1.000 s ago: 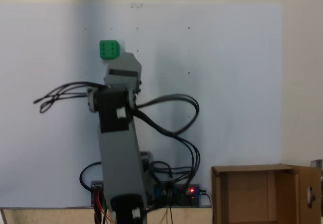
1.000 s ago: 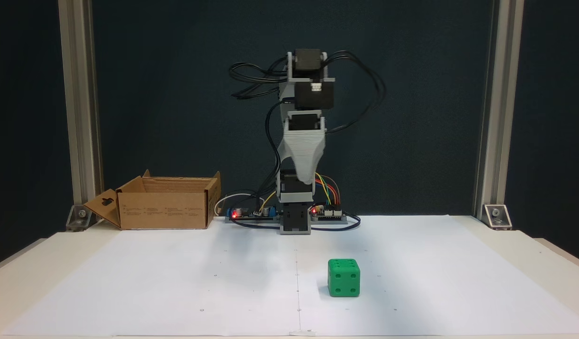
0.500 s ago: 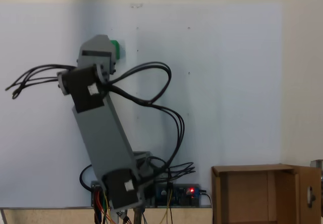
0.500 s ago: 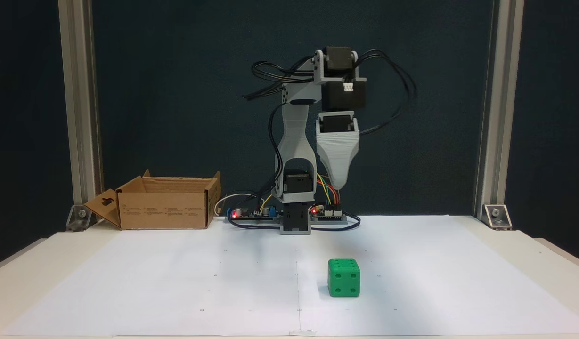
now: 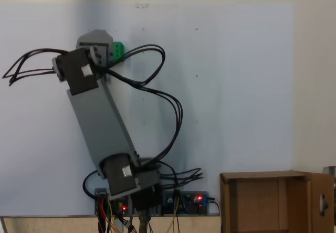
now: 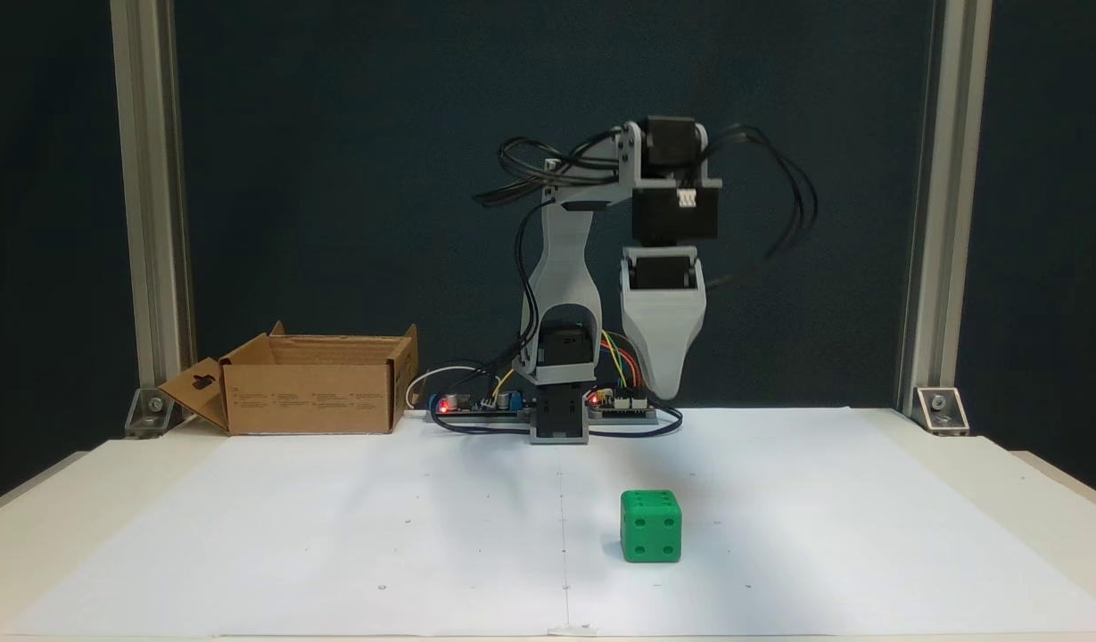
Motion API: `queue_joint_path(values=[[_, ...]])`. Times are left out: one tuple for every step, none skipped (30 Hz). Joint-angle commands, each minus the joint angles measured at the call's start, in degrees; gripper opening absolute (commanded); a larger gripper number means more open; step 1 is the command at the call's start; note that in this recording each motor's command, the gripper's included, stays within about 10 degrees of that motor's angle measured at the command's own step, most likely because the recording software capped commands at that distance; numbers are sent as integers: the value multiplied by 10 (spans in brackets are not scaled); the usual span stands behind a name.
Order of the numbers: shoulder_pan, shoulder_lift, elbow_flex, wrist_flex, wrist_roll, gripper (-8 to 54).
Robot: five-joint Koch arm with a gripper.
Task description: Grasp a green dice and put it in the bin.
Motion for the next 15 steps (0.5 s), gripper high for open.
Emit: queue_joint_path(values=[[0,-13,-30,8,25,437],[0,-23,-30,8,25,441],[0,-32,-30,6,24,445],[2,-40,-30,5,24,446],[4,-46,-30,2,24,449],[8,-54,-30,-4,24,450],[10,-56,-30,-10,24,451],[13,-60,-30,-19,24,449],[18,-66,-30,-27,24,449],[22,-71,-30,-35,24,449],[25,-75,-30,-42,24,450],[28,-82,-30,-47,24,450],[31,-89,-30,-49,24,450],[33,-95,-30,-52,24,450],[36,-102,-30,-55,24,450]])
